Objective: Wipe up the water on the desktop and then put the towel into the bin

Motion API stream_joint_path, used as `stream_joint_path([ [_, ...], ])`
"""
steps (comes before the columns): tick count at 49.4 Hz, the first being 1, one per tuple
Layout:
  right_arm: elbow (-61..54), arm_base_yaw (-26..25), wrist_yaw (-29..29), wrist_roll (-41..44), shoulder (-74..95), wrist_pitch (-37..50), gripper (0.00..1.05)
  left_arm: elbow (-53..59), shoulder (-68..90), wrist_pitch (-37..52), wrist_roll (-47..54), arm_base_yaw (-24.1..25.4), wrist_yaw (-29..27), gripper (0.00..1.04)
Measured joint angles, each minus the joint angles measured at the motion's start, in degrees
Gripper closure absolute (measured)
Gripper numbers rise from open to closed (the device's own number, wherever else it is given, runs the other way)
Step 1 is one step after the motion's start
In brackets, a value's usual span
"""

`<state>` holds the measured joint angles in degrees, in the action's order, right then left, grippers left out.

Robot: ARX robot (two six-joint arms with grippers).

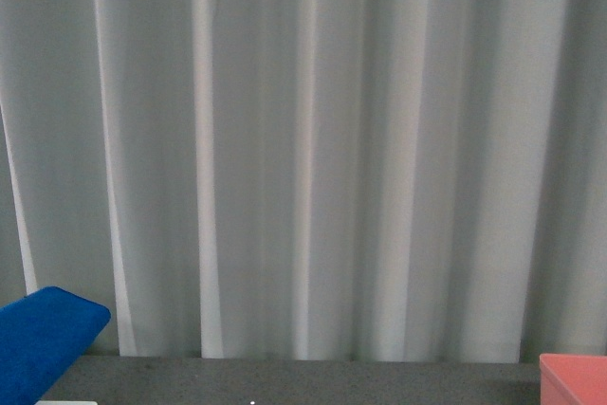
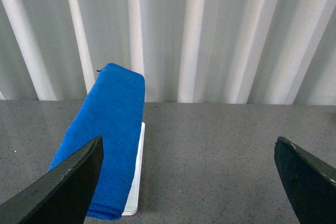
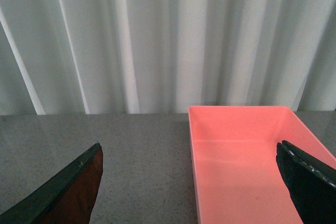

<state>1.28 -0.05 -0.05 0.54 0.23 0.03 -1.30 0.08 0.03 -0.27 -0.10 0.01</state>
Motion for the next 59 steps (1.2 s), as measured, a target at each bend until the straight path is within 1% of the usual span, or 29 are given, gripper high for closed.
stream_joint_path([
  [59, 0.0, 0.0, 0.0, 0.0, 0.0, 0.0, 0.07, 0.0, 0.0, 0.0, 0.0, 0.0, 0.0, 0.07],
])
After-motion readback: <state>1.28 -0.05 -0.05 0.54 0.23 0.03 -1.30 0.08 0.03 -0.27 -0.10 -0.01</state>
